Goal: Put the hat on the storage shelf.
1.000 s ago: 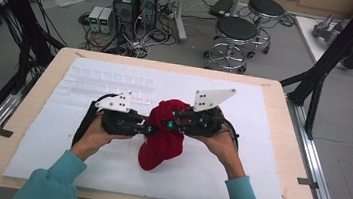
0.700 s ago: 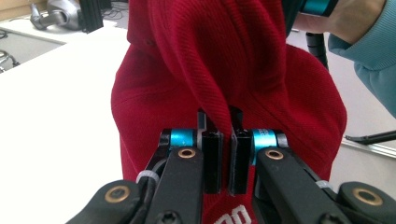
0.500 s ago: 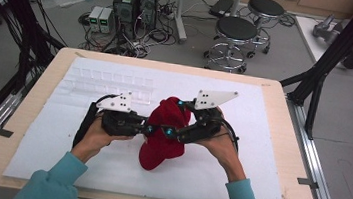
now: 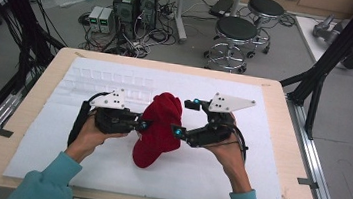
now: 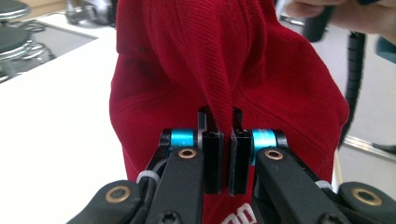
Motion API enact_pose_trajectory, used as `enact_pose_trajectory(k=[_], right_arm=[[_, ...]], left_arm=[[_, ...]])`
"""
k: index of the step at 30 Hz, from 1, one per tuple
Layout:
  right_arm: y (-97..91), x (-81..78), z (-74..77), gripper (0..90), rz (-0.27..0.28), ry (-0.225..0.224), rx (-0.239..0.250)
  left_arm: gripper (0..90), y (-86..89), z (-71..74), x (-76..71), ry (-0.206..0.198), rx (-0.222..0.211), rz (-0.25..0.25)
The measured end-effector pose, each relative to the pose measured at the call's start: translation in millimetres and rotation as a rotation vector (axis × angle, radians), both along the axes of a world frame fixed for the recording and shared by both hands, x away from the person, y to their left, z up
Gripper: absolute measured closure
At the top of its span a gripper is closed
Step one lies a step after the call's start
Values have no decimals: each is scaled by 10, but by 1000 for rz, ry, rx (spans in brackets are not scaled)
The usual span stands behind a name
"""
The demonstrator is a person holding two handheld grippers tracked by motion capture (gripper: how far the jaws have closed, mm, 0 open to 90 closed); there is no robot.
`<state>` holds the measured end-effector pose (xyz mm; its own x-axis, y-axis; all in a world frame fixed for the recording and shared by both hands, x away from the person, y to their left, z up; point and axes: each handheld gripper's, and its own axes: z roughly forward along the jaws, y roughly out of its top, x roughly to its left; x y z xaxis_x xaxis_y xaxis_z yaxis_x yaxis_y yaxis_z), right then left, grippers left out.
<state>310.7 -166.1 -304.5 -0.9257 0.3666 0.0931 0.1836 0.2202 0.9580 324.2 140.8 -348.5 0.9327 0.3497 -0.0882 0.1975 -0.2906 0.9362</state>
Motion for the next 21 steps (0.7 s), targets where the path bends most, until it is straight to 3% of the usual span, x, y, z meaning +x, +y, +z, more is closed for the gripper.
enact_pose_trajectory(k=[4,5,12,16,21], right_arm=[[-32,-39,-39,113,-21,20,41],[-40,-75,-77,113,-50,31,44],[-9,-180,-200,114,-116,44,32],[56,-251,-277,114,-141,40,-16],[171,-338,-415,115,-192,92,1]], left_arm=[[868,69,32,-1,-3,-11,42],[869,87,42,-1,-10,-14,59],[868,168,106,2,-22,-43,137],[868,188,161,2,-32,-62,164],[868,171,224,3,-40,-65,183]])
